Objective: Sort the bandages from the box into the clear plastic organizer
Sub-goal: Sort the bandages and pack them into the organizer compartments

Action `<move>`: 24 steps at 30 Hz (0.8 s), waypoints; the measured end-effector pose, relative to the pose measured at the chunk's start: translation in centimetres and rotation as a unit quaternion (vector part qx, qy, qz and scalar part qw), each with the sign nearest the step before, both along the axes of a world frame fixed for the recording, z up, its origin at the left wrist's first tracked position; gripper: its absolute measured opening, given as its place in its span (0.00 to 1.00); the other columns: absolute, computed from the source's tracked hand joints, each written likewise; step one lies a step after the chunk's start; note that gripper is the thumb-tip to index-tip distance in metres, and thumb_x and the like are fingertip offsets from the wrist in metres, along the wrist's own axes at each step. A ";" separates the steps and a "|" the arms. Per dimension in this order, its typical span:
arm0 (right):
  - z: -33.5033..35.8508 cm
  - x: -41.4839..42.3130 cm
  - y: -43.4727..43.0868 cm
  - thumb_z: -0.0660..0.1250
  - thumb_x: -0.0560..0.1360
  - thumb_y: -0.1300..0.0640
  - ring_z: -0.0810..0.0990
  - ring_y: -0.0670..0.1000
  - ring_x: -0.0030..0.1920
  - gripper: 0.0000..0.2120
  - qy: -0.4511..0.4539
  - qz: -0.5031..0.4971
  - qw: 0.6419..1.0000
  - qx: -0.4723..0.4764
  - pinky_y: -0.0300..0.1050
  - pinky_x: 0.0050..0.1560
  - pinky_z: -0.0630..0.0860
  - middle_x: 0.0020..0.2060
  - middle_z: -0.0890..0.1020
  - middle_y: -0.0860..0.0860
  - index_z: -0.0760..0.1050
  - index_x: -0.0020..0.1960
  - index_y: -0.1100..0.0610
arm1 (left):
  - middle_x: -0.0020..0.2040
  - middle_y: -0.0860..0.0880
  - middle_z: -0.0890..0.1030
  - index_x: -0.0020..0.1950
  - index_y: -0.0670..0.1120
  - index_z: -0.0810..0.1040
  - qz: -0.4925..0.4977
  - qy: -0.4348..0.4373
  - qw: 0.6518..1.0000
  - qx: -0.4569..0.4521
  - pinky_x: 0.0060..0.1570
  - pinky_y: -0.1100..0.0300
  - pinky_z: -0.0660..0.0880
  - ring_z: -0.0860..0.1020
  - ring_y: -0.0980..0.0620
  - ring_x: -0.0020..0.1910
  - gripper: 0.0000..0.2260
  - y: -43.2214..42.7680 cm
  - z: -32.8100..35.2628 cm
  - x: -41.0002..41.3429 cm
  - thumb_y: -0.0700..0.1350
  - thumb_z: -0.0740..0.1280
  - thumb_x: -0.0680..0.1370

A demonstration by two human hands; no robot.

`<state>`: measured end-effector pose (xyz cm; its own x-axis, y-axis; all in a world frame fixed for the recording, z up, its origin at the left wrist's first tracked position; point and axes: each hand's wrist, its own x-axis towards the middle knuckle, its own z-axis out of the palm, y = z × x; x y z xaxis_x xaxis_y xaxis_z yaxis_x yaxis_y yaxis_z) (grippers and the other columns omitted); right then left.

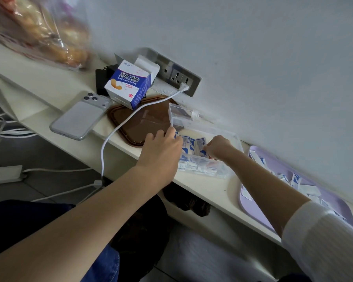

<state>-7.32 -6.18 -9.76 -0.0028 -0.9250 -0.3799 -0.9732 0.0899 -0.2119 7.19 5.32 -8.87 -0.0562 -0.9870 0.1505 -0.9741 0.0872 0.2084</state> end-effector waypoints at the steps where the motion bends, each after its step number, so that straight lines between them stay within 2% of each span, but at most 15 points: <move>1: 0.1 0.0 0.0 0.59 0.78 0.59 0.72 0.50 0.34 0.11 0.014 0.007 1.000 -0.001 0.36 0.27 0.64 0.36 0.75 0.53 0.75 0.54 0.66 | 0.63 0.48 0.66 0.62 0.47 0.68 0.000 0.001 1.000 -0.001 0.55 0.54 0.66 0.70 0.48 0.57 0.12 0.0 0.0 0.0 0.45 0.62 0.79; 5: 0.2 0.0 -0.1 0.63 0.76 0.60 0.70 0.49 0.30 0.05 0.021 0.008 1.000 -0.004 0.36 0.26 0.65 0.35 0.75 0.54 0.74 0.47 0.62 | 0.63 0.48 0.66 0.62 0.47 0.68 -0.002 0.006 1.000 -0.006 0.56 0.54 0.66 0.70 0.49 0.57 0.12 0.0 0.0 0.0 0.46 0.62 0.79; 10: 0.5 0.2 0.1 0.61 0.77 0.59 0.69 0.48 0.30 0.06 0.007 0.006 1.000 0.009 0.36 0.27 0.64 0.32 0.71 0.51 0.71 0.45 0.62 | 0.64 0.47 0.65 0.63 0.46 0.66 -0.005 0.013 1.000 -0.011 0.56 0.55 0.66 0.70 0.49 0.57 0.13 0.1 -0.1 -0.2 0.46 0.62 0.80; 13: 0.7 0.2 0.2 0.59 0.79 0.56 0.73 0.51 0.37 0.10 -0.020 0.009 1.000 0.018 0.37 0.31 0.67 0.41 0.77 0.55 0.72 0.49 0.63 | 0.65 0.47 0.65 0.65 0.46 0.64 -0.002 0.013 1.000 -0.009 0.56 0.56 0.66 0.70 0.49 0.58 0.16 0.0 0.0 -0.2 0.47 0.62 0.80; 15: 1.0 0.2 0.5 0.58 0.80 0.56 0.76 0.54 0.43 0.13 -0.038 0.010 0.999 0.016 0.40 0.39 0.73 0.50 0.79 0.58 0.73 0.53 0.65 | 0.65 0.46 0.65 0.65 0.46 0.64 0.000 0.009 1.000 -0.009 0.56 0.56 0.66 0.70 0.49 0.58 0.16 0.0 0.0 -0.3 0.46 0.62 0.79; 17: 1.2 0.3 1.0 0.58 0.80 0.56 0.79 0.57 0.51 0.15 -0.052 0.016 0.998 -0.011 0.45 0.50 0.76 0.56 0.78 0.59 0.71 0.59 0.66 | 0.65 0.46 0.65 0.65 0.46 0.64 0.005 0.008 1.000 -0.011 0.55 0.56 0.66 0.70 0.49 0.57 0.16 -0.1 -0.1 -0.3 0.46 0.62 0.79; 19: 1.2 0.6 1.3 0.58 0.80 0.57 0.78 0.57 0.55 0.16 -0.064 0.027 0.996 -0.063 0.45 0.52 0.73 0.59 0.76 0.59 0.68 0.64 0.65 | 0.64 0.47 0.66 0.64 0.46 0.65 0.010 0.003 1.000 -0.013 0.54 0.56 0.66 0.70 0.49 0.57 0.15 -0.1 -0.1 -0.2 0.45 0.62 0.79; 22: 1.2 1.6 1.7 0.56 0.80 0.59 0.77 0.58 0.56 0.16 -0.080 0.060 0.991 -0.087 0.43 0.50 0.72 0.60 0.77 0.59 0.71 0.63 0.65 | 0.64 0.46 0.66 0.64 0.46 0.66 0.007 -0.002 1.000 -0.007 0.54 0.56 0.65 0.70 0.48 0.57 0.14 -0.2 0.1 -0.2 0.45 0.62 0.79; 24: 0.9 2.2 1.8 0.55 0.79 0.61 0.78 0.61 0.55 0.15 -0.084 0.076 0.992 -0.055 0.52 0.56 0.75 0.55 0.79 0.63 0.74 0.58 0.68 | 0.64 0.46 0.66 0.65 0.45 0.66 0.007 -0.007 1.000 -0.006 0.54 0.56 0.65 0.70 0.48 0.57 0.15 -0.2 0.2 -0.2 0.45 0.62 0.79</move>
